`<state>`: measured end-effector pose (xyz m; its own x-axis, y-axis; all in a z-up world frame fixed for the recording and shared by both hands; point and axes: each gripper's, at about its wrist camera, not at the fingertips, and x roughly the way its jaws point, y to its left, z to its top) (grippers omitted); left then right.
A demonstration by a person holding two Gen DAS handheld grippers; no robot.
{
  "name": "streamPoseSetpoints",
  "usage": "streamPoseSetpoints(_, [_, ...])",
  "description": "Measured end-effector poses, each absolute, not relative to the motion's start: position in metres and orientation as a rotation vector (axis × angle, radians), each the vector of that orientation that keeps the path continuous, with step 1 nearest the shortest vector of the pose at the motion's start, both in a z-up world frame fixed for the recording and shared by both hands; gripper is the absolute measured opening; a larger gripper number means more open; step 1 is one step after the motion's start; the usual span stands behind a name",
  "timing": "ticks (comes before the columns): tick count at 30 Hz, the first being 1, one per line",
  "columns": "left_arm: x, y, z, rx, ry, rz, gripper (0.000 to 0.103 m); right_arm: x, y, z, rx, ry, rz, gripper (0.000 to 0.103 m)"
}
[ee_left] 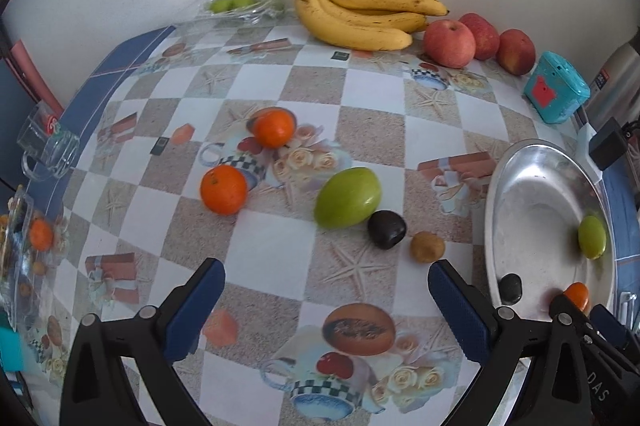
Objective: Organize fruits
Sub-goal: 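Lift both open tools out of the steel bowl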
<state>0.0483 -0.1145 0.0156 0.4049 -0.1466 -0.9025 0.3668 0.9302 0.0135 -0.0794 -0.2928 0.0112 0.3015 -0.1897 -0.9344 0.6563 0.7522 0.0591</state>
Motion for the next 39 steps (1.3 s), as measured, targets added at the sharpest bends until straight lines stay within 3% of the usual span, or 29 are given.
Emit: streamPoseSetpoints(39, [0.092,-0.008,0.003,0.107,1.241,-0.053,0.103,-0.028,-0.180,0.013,0.504,1.111,-0.377,0.077])
